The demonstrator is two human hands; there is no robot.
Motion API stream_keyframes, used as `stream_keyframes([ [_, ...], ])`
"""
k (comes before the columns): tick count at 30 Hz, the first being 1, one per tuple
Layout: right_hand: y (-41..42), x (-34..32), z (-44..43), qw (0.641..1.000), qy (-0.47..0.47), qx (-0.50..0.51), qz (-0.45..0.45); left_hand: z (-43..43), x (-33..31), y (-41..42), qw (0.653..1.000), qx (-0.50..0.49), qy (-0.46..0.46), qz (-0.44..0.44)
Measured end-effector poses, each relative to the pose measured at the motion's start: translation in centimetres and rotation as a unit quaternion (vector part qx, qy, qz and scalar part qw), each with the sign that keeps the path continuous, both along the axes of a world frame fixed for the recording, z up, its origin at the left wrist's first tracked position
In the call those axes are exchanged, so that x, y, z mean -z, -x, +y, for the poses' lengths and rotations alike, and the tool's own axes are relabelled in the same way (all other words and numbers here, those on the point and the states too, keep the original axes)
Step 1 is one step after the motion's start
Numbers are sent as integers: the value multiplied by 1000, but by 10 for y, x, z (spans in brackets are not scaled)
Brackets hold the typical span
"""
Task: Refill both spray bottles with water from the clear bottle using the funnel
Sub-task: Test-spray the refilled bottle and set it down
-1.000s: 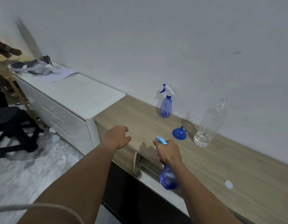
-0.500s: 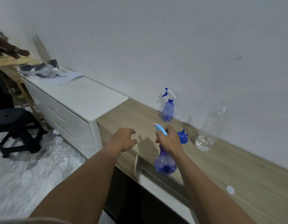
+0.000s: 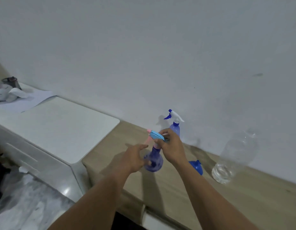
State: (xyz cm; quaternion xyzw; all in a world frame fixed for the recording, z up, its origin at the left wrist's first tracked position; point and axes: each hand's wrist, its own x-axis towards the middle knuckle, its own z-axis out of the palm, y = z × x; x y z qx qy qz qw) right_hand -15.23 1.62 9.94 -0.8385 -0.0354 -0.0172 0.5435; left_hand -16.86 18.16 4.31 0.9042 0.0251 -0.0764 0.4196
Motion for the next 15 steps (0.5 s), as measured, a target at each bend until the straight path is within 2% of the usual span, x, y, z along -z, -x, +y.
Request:
stream_keyframes([
  [6,-82,22,41,998,9,69,-8,22,20,-85,997,65,36,16],
  [11,-132,48,65,992,58,106,-33,31,51,-144,999,39,35,-7],
  [15,-160,70,72,991,63,116,-38,34,68,-171,999,36,7,-33],
])
